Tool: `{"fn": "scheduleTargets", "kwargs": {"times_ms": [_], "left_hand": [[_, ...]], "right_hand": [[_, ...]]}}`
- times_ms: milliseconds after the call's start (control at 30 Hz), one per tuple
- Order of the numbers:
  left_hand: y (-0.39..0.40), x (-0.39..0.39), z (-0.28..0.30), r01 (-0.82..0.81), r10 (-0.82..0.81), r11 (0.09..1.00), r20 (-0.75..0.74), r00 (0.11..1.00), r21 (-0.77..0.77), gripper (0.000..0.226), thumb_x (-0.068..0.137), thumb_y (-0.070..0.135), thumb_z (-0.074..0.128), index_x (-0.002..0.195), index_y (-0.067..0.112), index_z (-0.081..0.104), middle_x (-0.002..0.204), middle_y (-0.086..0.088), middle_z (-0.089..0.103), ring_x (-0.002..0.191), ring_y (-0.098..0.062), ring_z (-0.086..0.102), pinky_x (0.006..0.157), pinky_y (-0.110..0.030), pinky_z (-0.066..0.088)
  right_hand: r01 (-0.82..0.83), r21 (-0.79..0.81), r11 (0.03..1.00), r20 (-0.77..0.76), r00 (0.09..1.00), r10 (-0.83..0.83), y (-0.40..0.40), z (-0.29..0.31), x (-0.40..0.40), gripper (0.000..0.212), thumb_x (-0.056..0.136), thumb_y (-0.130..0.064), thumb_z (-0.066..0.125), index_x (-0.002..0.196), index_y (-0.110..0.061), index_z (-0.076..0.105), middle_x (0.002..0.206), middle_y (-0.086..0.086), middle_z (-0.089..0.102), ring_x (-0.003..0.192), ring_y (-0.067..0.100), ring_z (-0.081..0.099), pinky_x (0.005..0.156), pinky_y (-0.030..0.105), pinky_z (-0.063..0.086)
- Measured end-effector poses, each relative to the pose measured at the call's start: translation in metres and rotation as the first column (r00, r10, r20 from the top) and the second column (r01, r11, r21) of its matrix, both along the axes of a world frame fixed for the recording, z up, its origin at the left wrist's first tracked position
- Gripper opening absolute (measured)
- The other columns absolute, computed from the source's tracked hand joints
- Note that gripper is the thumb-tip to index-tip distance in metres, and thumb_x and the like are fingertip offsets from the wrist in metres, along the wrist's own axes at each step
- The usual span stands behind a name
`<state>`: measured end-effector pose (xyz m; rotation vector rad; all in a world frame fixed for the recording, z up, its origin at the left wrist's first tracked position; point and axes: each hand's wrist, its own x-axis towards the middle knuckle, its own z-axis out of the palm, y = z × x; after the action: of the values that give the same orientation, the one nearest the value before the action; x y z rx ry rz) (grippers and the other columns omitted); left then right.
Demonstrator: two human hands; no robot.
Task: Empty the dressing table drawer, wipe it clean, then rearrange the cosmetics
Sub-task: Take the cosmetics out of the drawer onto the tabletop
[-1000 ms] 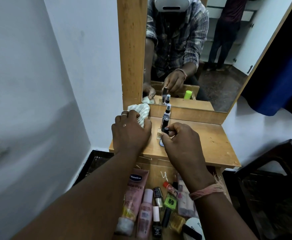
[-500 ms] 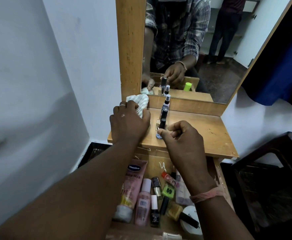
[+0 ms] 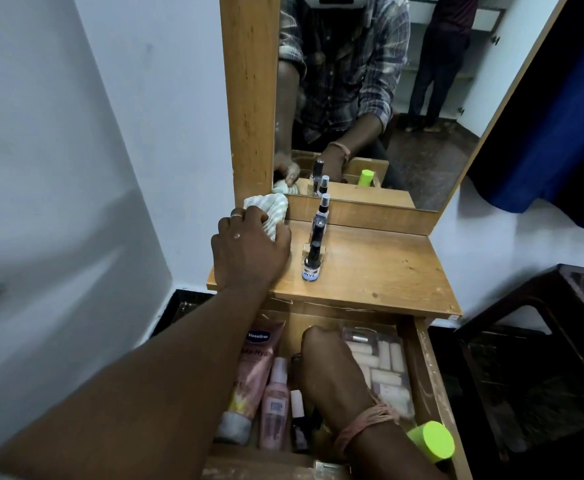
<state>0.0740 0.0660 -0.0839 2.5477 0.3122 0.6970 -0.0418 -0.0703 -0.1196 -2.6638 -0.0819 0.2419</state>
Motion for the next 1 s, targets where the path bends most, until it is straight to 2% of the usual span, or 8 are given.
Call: {"fn": "scheduleTargets", "kwargs": {"times_ms": [100, 167, 333, 367, 500, 600, 767, 1000], "left_hand": [[-0.001, 0.000, 0.000, 0.003, -0.003, 1.000, -0.001, 1.000, 0.006, 0.045, 0.093, 0.058, 0.047, 0.120, 0.025, 0.062, 0.126, -0.005, 0.064, 0.116, -0.027, 0.055, 0.095, -0.045, 0.049], [-0.001, 0.000, 0.000, 0.000, 0.000, 1.000, 0.009, 1.000, 0.010, 0.046, 0.092, 0.057, 0.046, 0.119, 0.024, 0.063, 0.124, -0.005, 0.065, 0.114, -0.027, 0.056, 0.093, -0.045, 0.049], [0.000, 0.000, -0.001, 0.000, -0.001, 1.000, 0.020, 1.000, 0.014, 0.046, 0.090, 0.056, 0.045, 0.117, 0.024, 0.064, 0.119, -0.005, 0.067, 0.109, -0.027, 0.058, 0.088, -0.044, 0.051], [0.000, 0.001, 0.000, 0.000, 0.000, 1.000, 0.023, 1.000, 0.011, 0.046, 0.089, 0.056, 0.046, 0.116, 0.023, 0.065, 0.118, -0.005, 0.067, 0.108, -0.027, 0.058, 0.088, -0.044, 0.050], [0.000, 0.001, 0.000, -0.001, 0.001, 1.000, 0.014, 1.000, 0.000, 0.044, 0.090, 0.055, 0.048, 0.117, 0.024, 0.065, 0.119, -0.005, 0.067, 0.110, -0.027, 0.058, 0.090, -0.044, 0.048], [0.000, 0.001, 0.000, 0.005, -0.005, 1.000, 0.019, 1.000, -0.001, 0.047, 0.089, 0.057, 0.046, 0.117, 0.024, 0.064, 0.120, -0.005, 0.066, 0.111, -0.027, 0.057, 0.091, -0.044, 0.049], [0.000, 0.002, -0.001, 0.006, -0.006, 1.000, 0.028, 1.000, 0.007, 0.048, 0.088, 0.058, 0.044, 0.115, 0.024, 0.065, 0.118, -0.005, 0.067, 0.108, -0.027, 0.058, 0.088, -0.044, 0.050], [0.000, 0.004, -0.002, -0.002, 0.001, 1.000, 0.023, 1.000, 0.024, 0.047, 0.088, 0.058, 0.043, 0.114, 0.025, 0.065, 0.116, -0.003, 0.066, 0.108, -0.027, 0.058, 0.087, -0.044, 0.050]], "right_hand": [[0.085, 0.089, 0.992, -0.072, 0.994, -0.079, -0.005, 0.016, -0.003, 0.017, 0.080, -0.028, 0.069, 0.069, -0.016, 0.066, 0.066, -0.001, 0.066, 0.064, 0.012, 0.067, 0.058, 0.029, 0.055], [0.219, 0.316, 0.923, -0.147, 0.972, -0.181, -0.017, 0.036, -0.006, 0.022, 0.082, -0.034, 0.068, 0.074, -0.014, 0.072, 0.068, 0.004, 0.071, 0.063, 0.012, 0.068, 0.058, 0.030, 0.055], [0.434, 0.800, 0.415, -0.398, 0.901, -0.174, -0.057, 0.092, 0.007, 0.020, 0.093, -0.022, 0.066, 0.099, -0.003, 0.073, 0.073, 0.010, 0.066, 0.065, 0.025, 0.058, 0.062, 0.036, 0.048], [0.394, 0.813, 0.428, -0.333, 0.919, -0.213, -0.062, 0.097, 0.018, 0.016, 0.093, -0.019, 0.067, 0.100, -0.006, 0.074, 0.072, 0.010, 0.066, 0.063, 0.021, 0.058, 0.061, 0.033, 0.049], [0.247, 0.569, 0.785, 0.074, 0.935, -0.348, -0.061, 0.108, 0.079, 0.010, 0.087, -0.021, 0.075, 0.096, -0.020, 0.071, 0.073, 0.002, 0.073, 0.059, 0.012, 0.068, 0.053, 0.029, 0.051], [0.172, 0.413, 0.894, 0.287, 0.907, -0.307, -0.052, 0.101, 0.122, 0.018, 0.083, -0.014, 0.075, 0.093, -0.020, 0.062, 0.081, -0.003, 0.067, 0.075, 0.013, 0.065, 0.057, 0.030, 0.048], [0.106, 0.224, 0.969, 0.439, 0.877, -0.197, -0.039, 0.089, 0.151, 0.030, 0.088, -0.005, 0.069, 0.106, -0.019, 0.050, 0.087, -0.001, 0.060, 0.078, 0.015, 0.059, 0.062, 0.028, 0.047], [0.118, 0.285, 0.951, 0.421, 0.876, -0.235, -0.031, 0.081, 0.152, 0.036, 0.088, 0.000, 0.065, 0.113, -0.015, 0.045, 0.084, -0.001, 0.058, 0.074, 0.011, 0.057, 0.051, 0.020, 0.038]]}}
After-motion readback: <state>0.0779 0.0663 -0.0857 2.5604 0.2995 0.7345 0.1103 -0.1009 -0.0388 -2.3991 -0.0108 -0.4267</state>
